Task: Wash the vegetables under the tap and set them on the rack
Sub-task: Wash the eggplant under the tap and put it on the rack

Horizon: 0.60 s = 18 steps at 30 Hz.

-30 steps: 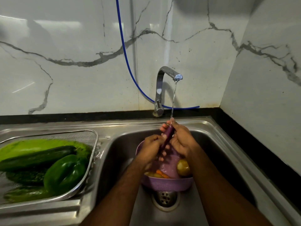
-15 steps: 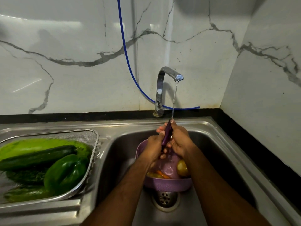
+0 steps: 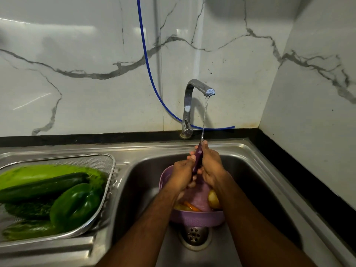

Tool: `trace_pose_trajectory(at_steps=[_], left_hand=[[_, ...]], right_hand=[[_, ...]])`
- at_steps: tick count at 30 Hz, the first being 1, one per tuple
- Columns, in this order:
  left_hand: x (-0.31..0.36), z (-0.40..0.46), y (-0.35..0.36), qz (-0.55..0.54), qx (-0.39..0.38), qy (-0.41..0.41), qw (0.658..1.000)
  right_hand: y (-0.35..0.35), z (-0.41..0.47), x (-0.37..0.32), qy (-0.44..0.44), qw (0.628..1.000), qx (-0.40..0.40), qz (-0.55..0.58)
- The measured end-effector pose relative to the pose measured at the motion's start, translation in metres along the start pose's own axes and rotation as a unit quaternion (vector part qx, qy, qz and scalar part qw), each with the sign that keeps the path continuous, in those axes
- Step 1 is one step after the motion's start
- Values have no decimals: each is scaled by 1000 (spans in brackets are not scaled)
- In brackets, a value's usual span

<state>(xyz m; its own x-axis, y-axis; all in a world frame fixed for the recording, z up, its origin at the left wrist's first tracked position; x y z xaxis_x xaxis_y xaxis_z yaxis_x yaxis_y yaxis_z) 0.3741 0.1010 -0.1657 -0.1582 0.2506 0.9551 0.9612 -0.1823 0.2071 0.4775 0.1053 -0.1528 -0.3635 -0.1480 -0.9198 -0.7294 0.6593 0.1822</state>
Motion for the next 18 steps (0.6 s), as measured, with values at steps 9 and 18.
trace_pose_trajectory(at_steps=[9,18], left_hand=[[-1,8,-7,47,87,97,990],[-4,12,-12,6,111,78,991]], right_hand=[[-2,6,4,-13,994,-89,-69],[-20,19,1,-7,999,-19,-41]])
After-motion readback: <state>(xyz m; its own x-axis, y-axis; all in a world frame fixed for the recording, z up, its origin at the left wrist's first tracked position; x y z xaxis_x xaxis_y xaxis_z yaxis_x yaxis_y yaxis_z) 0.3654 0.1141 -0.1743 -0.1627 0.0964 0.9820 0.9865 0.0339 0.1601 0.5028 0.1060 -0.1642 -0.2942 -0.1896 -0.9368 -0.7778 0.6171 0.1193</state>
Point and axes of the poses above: each hand's wrist, its own z-axis towards the middle knuckle, its own y-axis out of the palm, x = y × z, the point moved 4 cm from there along z, towards the middle knuckle, and after that the axes turned 11 degrees about x, right-handed, at the moved point
